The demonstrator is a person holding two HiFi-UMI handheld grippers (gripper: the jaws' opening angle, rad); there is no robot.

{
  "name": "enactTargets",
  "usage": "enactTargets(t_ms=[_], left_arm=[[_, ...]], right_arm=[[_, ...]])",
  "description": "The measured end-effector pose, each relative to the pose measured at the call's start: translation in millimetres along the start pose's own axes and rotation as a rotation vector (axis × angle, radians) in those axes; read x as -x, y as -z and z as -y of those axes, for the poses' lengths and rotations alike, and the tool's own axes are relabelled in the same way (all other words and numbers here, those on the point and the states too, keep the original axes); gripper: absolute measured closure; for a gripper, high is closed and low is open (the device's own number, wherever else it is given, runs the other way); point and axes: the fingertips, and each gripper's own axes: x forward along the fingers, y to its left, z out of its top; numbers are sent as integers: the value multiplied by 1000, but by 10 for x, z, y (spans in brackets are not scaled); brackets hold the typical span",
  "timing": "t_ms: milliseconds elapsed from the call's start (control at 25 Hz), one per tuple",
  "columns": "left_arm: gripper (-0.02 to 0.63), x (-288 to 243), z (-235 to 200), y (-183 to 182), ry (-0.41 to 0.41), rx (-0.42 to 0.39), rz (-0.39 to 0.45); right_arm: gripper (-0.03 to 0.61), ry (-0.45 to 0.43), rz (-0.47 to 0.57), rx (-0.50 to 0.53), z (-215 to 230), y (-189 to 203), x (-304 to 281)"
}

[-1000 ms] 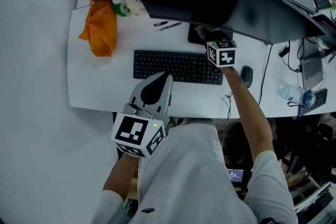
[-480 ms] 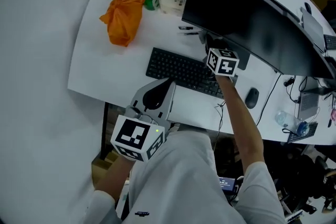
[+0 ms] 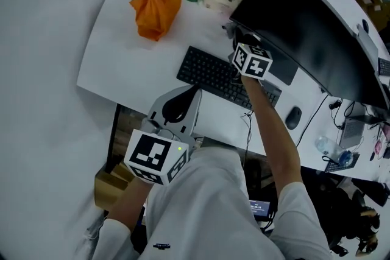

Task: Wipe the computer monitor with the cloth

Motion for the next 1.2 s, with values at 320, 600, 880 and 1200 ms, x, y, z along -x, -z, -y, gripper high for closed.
enactTargets(t_ms=[320, 600, 880, 1200], left_arm=[[600, 143, -208, 35, -41, 29, 14], [600, 230, -315, 43, -67, 42, 19], [600, 272, -376, 1, -67, 45, 27], [600, 287, -416, 5, -51, 30, 29]], right_arm=[[552, -18, 27, -114, -304, -93, -199], [552, -35, 71, -188, -552, -270, -319], [552, 46, 135, -234, -538, -403, -249], [552, 86, 222, -232, -608, -659, -97]])
